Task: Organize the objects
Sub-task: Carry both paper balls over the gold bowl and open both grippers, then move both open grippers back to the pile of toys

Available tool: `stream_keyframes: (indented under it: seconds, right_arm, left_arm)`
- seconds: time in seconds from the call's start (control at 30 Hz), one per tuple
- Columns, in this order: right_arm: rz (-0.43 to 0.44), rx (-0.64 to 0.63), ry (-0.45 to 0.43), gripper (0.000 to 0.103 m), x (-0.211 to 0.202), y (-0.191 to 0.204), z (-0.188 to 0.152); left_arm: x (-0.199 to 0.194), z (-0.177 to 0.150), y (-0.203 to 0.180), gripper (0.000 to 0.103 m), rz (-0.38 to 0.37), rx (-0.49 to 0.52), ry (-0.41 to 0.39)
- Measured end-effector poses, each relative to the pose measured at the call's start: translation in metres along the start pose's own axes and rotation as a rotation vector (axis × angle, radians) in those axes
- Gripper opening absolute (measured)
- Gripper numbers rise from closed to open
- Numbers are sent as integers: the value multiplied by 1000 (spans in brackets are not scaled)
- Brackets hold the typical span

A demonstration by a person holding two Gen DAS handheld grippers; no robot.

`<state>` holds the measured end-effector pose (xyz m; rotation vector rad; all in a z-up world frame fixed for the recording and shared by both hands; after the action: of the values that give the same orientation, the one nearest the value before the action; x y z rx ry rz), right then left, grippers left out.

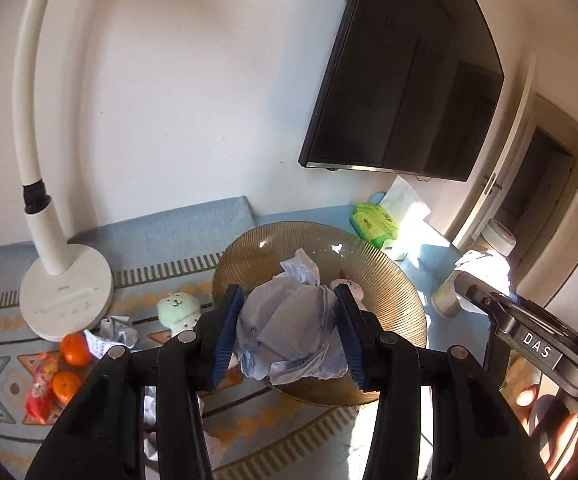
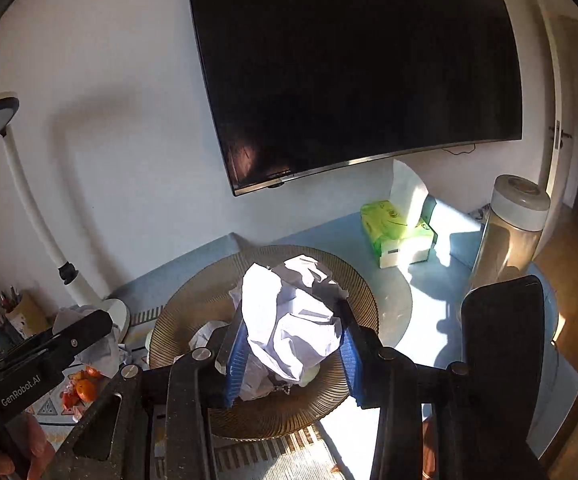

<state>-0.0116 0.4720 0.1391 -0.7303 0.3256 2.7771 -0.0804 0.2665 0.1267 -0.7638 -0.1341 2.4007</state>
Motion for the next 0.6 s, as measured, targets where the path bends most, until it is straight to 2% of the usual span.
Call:
stream_keyframes:
  seconds: [0.07,0.13,0.17,0.2,0.27,0.37,0.6]
  right_arm:
    - [-4,3,20,41,14,-3,1]
    - [-5,0,52,55,25,-5,-1]
    - [0,-2,53,63,27,-6,-3]
    - [-1,-10,51,63,28,-7,-5]
    - [5,-27,59,63,27,-6,-11]
    - [55,-31,69,63,17,-1,-21]
    - [193,-77,63,66,-23,40,-38]
  left_arm:
    - [20,-1,-6,45,-14,-6,7]
    - [33,-2,-9,59,-56,-22,9]
    - [37,-4,-10,88,-66,-31,21]
    - [40,-6,-9,102,-61,-44,21]
    - [35,-9,-6,101,-45,-61,-9]
    - [17,-12,1,101,-46,-66,-12]
    - [-76,-19,27,101,44,-62,-105]
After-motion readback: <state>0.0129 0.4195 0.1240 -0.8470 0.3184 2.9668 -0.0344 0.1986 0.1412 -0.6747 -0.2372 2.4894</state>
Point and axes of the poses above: each gripper's, at about its wrist camera, not at the fingertips, and x roughly the way its jaws point, y to its left, z to its top, the point moved 1 cm from there along x, roughly the way its jaws point, and after that the axes turned 5 degrees about -y, right-handed, at the moved point
